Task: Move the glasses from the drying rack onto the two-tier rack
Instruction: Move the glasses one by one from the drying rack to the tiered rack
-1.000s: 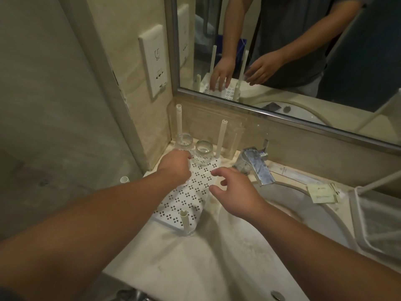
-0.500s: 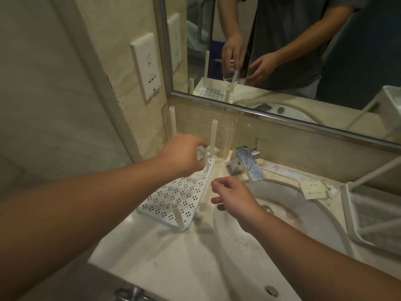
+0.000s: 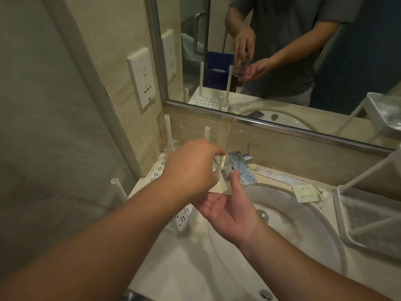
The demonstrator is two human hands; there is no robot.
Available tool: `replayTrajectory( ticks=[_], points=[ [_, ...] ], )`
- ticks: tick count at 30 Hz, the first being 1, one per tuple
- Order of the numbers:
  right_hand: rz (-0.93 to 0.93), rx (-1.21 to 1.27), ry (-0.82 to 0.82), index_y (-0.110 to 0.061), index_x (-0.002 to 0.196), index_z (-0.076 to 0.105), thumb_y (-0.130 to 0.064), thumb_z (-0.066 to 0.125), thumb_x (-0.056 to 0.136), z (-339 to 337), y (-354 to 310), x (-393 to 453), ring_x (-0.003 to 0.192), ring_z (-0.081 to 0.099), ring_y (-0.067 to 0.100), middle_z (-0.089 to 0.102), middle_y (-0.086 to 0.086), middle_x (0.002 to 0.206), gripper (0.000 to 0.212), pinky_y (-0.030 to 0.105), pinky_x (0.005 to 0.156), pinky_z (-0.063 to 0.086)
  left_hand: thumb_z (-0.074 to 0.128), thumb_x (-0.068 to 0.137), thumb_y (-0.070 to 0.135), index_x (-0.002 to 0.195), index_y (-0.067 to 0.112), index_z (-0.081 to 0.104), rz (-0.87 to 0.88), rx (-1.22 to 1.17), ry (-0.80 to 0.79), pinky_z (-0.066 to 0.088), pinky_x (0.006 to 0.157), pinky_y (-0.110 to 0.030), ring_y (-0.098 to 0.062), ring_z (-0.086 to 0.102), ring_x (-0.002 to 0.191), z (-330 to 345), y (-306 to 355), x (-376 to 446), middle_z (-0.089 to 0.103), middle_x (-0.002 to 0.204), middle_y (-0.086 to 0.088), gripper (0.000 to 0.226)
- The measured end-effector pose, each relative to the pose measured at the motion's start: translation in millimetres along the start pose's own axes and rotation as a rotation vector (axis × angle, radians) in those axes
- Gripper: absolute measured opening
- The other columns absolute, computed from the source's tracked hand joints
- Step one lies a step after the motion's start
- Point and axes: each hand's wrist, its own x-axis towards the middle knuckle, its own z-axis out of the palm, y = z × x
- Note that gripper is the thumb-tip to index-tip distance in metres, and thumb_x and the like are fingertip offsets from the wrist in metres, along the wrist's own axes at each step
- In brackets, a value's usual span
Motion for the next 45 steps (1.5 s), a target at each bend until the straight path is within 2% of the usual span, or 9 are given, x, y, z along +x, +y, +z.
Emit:
replayTrajectory(
  ticks=[6, 10, 15, 22, 25, 28, 34, 39, 45],
  points=[
    [-0.050, 0.051, 0.026, 0.004, 0.131, 0.056, -0.066, 0.051, 0.089, 5.0, -2.1, -12.7, 0.135, 0.048, 0.025, 0.049, 0.013, 0.146, 0.082, 0.036, 0.115, 0.035, 0.071, 0.078, 0.022, 0.126, 0.038, 0.061, 0.020, -0.102, 0.067, 0.051, 0.085, -0.034, -0.011, 0.058, 0.110, 11.0, 22.0, -18.4, 0.058, 0.122, 0.014, 0.052],
    [-0.076, 0.062, 0.002, 0.004, 0.128, 0.054, -0.054, 0.060, 0.087, 8.8, -7.5, -21.5, 0.110, 0.067, 0.033, 0.066, 0.024, 0.121, 0.072, 0.041, 0.094, 0.049, 0.075, 0.078, 0.022, 0.134, 0.034, 0.057, 0.009, -0.187, 0.080, 0.051, 0.087, -0.034, -0.011, 0.059, 0.105, 20.5, 21.7, -26.1, 0.052, 0.123, 0.011, 0.060],
    [-0.246, -0.049, 0.119, 0.003, 0.133, 0.054, -0.044, 0.070, 0.082, 7.6, -18.0, -19.3, 0.117, 0.063, 0.030, 0.060, 0.020, 0.131, 0.071, 0.041, 0.095, 0.052, 0.079, 0.079, 0.019, 0.139, 0.032, 0.053, -0.023, -0.375, 0.106, 0.046, 0.090, -0.019, -0.004, 0.053, 0.104, 37.4, 16.4, -27.5, 0.046, 0.125, 0.011, 0.067],
    [-0.524, -0.423, 0.229, -0.010, 0.098, 0.070, -0.033, 0.083, 0.062, 7.9, -33.8, -27.4, 0.071, 0.065, 0.014, 0.065, 0.003, 0.077, 0.044, 0.031, 0.077, 0.053, 0.076, 0.079, 0.017, 0.141, 0.037, 0.043, -0.050, -0.520, 0.193, 0.027, 0.086, 0.005, 0.019, 0.042, 0.107, 56.7, 19.1, -30.9, 0.043, 0.124, 0.015, 0.073],
    [-0.643, -0.566, 0.254, -0.007, 0.124, 0.058, -0.017, 0.084, 0.073, 9.3, -33.2, -30.3, 0.077, 0.070, 0.011, 0.072, 0.000, 0.086, 0.058, 0.034, 0.081, 0.055, 0.078, 0.077, 0.017, 0.145, 0.041, 0.033, -0.090, -0.559, 0.200, 0.024, 0.085, 0.007, 0.028, 0.032, 0.111, 64.9, 20.8, -34.5, 0.037, 0.127, 0.018, 0.085],
    [-0.774, -0.722, 0.332, -0.020, 0.126, 0.055, -0.013, 0.087, 0.070, 8.9, -29.9, -33.9, 0.096, 0.071, 0.010, 0.071, -0.002, 0.110, 0.065, 0.029, 0.085, 0.055, 0.080, 0.078, 0.021, 0.144, 0.048, 0.026, -0.140, -0.613, 0.198, 0.028, 0.085, 0.006, 0.020, 0.036, 0.112, 71.5, 24.1, -37.1, 0.039, 0.134, 0.020, 0.090],
    [-0.984, -1.075, 0.389, -0.037, 0.130, 0.048, -0.016, 0.092, 0.063, 4.7, -25.4, -46.5, 0.107, 0.059, -0.010, 0.063, -0.018, 0.118, 0.082, 0.017, 0.091, 0.048, 0.082, 0.077, 0.021, 0.141, 0.058, 0.020, -0.206, -0.763, 0.176, 0.048, 0.100, -0.026, 0.000, 0.052, 0.127, 80.2, 31.0, -41.9, 0.054, 0.142, 0.012, 0.097],
    [-1.056, -1.291, 0.382, -0.039, 0.130, 0.048, -0.021, 0.093, 0.059, -2.3, -19.3, -57.5, 0.114, 0.057, -0.005, 0.061, -0.022, 0.119, 0.086, 0.029, 0.094, 0.053, 0.075, 0.070, 0.018, 0.140, 0.057, 0.030, -0.186, -0.855, 0.202, 0.047, 0.077, -0.005, 0.016, 0.058, 0.105, 81.3, 37.1, -45.3, 0.058, 0.121, 0.038, 0.092],
    [-1.087, -1.381, 0.419, -0.040, 0.132, 0.045, -0.034, 0.090, 0.057, -15.4, -22.8, -66.1, 0.117, 0.057, 0.002, 0.059, -0.021, 0.122, 0.088, 0.035, 0.096, 0.052, 0.070, 0.066, 0.021, 0.126, 0.071, 0.034, -0.166, -0.883, 0.202, 0.044, 0.071, -0.002, 0.016, 0.061, 0.096, 82.6, 49.5, -48.5, 0.057, 0.113, 0.045, 0.086]
  ],
)
